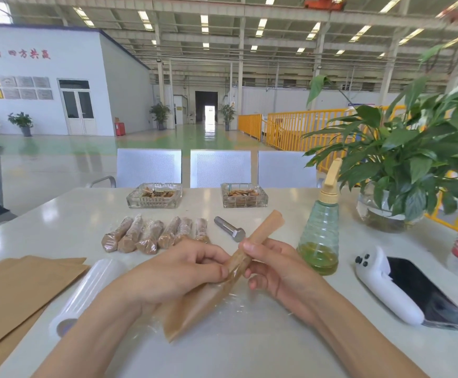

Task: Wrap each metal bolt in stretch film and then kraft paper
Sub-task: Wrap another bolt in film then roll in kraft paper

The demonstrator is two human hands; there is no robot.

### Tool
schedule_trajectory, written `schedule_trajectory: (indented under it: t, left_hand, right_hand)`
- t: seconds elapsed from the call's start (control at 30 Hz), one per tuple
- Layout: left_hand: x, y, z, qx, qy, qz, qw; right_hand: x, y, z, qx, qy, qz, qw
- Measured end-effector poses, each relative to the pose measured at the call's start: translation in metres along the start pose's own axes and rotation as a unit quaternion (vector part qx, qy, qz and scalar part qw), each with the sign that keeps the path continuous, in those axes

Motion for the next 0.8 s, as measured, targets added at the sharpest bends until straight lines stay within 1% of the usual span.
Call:
schedule_trajectory:
  t: [0.2, 0.33, 0.4, 0.57, 0.8]
  left_hand:
    - [-0.006, -0.006, 0.002, 0.008, -0.018, -0.06, 0.998]
    - [-0.006, -0.016, -0.004, 0.044, -0.017, -0.085, 0.995]
    - [-0.006, -0.021, -0.006, 0.054, -0.012, -0.083, 0.995]
    - [-0.009, -0.024, -0.008, 0.056, 0.006, -0.097, 0.994]
    - [-0.013, -0.019, -0.007, 0.042, 0.005, -0.1, 0.994]
  right_hand:
    - [0.007, -0.005, -0.001, 0.017, 0.009, -0.017, 1.0]
    - [0.023, -0.014, -0.003, 0.049, 0.072, 0.013, 0.996]
    - [0.025, -0.014, -0.003, 0.047, 0.083, 0.008, 0.995]
    - [0.013, -0.002, -0.001, 0.015, 0.063, -0.017, 0.998]
    - [0.003, 0.002, -0.001, 0.002, 0.028, -0.025, 0.999]
Point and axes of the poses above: each hand's wrist, its own z-axis towards the middle knuckle, its own x-axis out of the back of the hand, y = z × x, the point moved 8 cm from there along z, towards the middle knuckle, and after that the axes turned 11 degrees about -x, right-handed, at the moved point
